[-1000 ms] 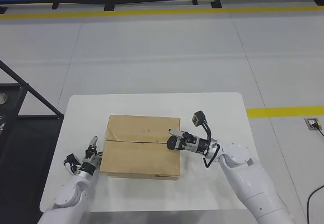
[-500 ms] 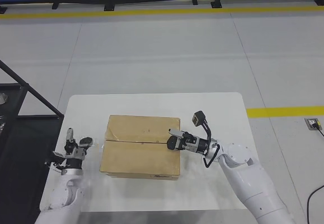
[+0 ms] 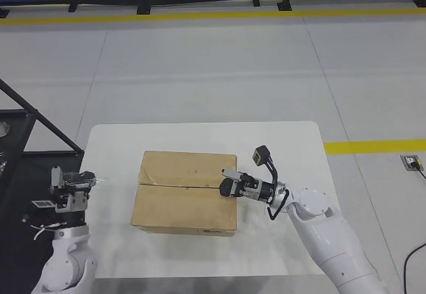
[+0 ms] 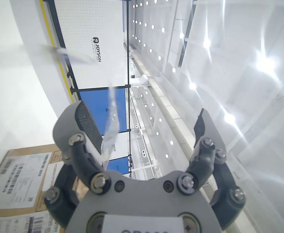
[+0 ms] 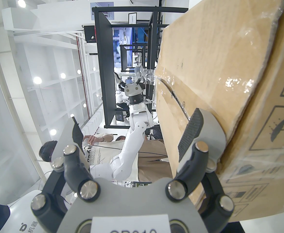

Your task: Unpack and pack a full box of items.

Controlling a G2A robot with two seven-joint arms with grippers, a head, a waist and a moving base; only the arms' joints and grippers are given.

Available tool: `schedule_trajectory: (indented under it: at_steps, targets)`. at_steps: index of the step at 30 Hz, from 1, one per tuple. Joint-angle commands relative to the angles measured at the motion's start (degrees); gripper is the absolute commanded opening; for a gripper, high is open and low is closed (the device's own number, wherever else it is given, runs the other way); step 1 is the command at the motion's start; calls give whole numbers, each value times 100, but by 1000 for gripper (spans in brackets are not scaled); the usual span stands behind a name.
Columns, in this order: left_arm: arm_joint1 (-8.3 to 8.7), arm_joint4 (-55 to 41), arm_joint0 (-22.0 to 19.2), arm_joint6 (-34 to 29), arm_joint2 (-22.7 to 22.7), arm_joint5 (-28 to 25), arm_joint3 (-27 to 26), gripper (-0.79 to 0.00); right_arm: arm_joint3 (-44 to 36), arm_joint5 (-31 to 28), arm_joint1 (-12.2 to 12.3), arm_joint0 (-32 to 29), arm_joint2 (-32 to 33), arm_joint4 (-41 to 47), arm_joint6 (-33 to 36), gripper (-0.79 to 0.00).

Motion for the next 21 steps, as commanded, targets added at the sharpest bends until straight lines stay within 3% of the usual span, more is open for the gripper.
schedule_trajectory:
  at_steps: [1, 6, 21]
  targets:
    - [-10, 176, 123, 60, -35, -10, -251, 0, 0, 0, 0, 0, 0, 0, 0, 0]
    - [-41, 589, 256, 200, -35, 59, -671, 0, 0, 0, 0, 0, 0, 0, 0, 0]
    - [-153, 1138, 2, 215, 286, 424, -1184, 0, 0, 0, 0, 0, 0, 0, 0, 0]
